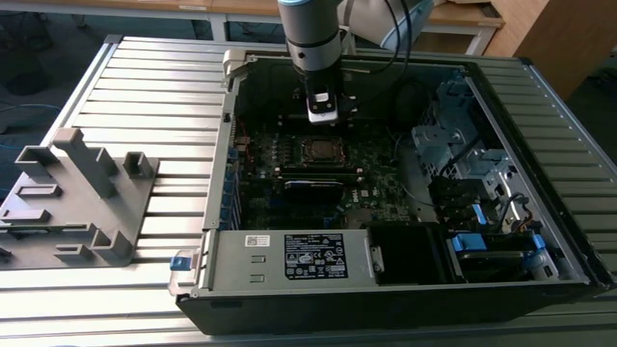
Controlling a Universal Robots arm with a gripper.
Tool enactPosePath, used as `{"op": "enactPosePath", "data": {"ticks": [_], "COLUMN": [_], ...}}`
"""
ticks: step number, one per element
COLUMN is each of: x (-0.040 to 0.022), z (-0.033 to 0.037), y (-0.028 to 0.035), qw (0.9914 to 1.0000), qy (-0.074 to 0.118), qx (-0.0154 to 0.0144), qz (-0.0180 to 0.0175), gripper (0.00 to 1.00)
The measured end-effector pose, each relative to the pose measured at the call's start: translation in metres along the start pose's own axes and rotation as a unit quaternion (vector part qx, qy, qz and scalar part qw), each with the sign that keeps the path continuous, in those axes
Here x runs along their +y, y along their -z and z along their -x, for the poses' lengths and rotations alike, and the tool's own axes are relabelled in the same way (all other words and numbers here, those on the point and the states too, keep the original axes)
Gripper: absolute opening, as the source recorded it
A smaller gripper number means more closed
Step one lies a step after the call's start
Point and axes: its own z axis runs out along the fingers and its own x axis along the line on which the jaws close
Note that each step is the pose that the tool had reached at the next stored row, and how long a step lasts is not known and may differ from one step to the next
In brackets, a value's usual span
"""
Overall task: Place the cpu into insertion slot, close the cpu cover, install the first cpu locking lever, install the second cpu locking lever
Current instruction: 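Install the first cpu locking lever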
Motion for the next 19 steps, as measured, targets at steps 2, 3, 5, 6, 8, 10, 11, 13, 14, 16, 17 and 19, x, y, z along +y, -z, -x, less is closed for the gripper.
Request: {"op": "enactPosePath", "data": {"ticks": [2, 3, 5, 6, 8, 10, 11, 13, 14, 16, 17, 19], "x": [0.001, 0.0015, 0.0022, 0.0024, 0.0024, 0.0024, 0.0024, 0.0025, 0.0025, 0.0027, 0.0029, 0.003], "z": [0.0008, 0.0012, 0.0018, 0.0018, 0.0018, 0.0019, 0.0019, 0.002, 0.002, 0.0024, 0.0027, 0.0029], "y": [0.0048, 0.0069, 0.0105, 0.011, 0.0109, 0.0111, 0.0111, 0.0112, 0.0113, 0.0111, 0.011, 0.0109], "qw": [1.0, 1.0, 1.0, 1.0, 1.0, 1.0, 1.0, 1.0, 0.99998, 0.99984, 0.9997, 0.99933], "qy": [0.0, 0.0, 0.0, 0.0, 0.0, 0.0, 0.0, 0.0, 0.001, 0.003, 0.004, 0.006], "qx": [0.0002, 0.0002, 0.0003, 0.0003, 0.0003, 0.0003, 0.0003, 0.0, -0.0012, -0.0009, -0.0003, -0.0004], "qz": [-0.0001, -0.0001, -0.0002, -0.0002, 0.0, -0.0001, -0.0002, -0.0024, -0.0064, -0.0177, -0.024, -0.0361], "gripper": [0.11, 0.11, 0.11, 0.11, 0.11, 0.11, 0.11, 0.11, 0.11, 0.11, 0.11, 0.11]}}
